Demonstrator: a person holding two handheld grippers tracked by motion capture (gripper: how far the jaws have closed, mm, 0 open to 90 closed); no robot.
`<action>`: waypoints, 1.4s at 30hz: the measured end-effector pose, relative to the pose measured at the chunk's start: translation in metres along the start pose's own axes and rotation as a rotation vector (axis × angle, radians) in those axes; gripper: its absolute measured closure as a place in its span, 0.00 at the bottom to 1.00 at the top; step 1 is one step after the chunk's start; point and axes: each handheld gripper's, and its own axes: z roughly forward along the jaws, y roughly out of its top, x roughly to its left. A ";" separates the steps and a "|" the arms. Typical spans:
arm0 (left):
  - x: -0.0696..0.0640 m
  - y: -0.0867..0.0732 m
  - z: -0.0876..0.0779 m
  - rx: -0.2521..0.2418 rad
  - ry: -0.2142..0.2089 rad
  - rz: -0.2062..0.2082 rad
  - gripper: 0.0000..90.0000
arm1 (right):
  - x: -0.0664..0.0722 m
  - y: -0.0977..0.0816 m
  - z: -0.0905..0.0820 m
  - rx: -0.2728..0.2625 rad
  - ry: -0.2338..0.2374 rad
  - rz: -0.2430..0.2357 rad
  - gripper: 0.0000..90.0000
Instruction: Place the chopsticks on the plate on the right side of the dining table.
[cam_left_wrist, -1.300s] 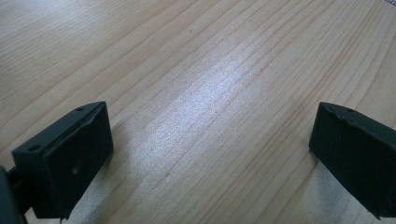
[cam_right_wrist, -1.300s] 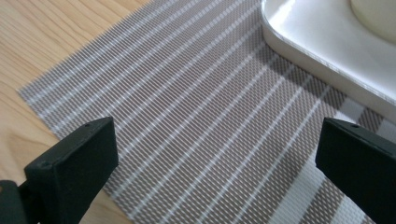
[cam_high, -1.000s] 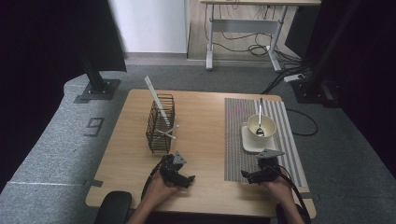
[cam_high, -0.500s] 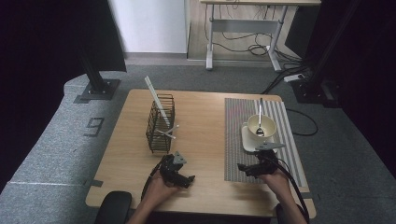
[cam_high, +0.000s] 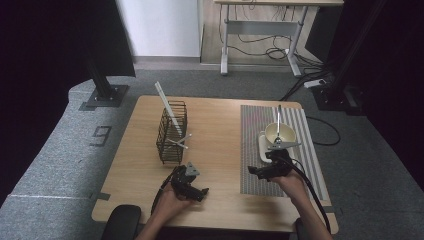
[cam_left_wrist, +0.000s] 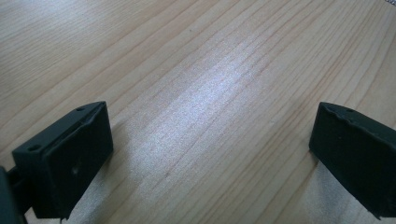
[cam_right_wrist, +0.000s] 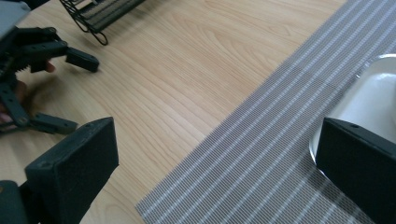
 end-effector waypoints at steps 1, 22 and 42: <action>0.000 0.000 0.000 0.000 0.000 0.001 0.00 | 0.001 0.003 0.001 0.005 0.007 0.001 0.00; 0.000 0.000 0.000 -0.001 0.000 0.000 0.00 | 0.033 0.064 0.023 0.015 0.055 -0.137 0.01; 0.000 0.000 0.000 0.000 0.000 0.001 0.00 | 0.065 0.113 0.047 0.008 0.151 -0.199 0.12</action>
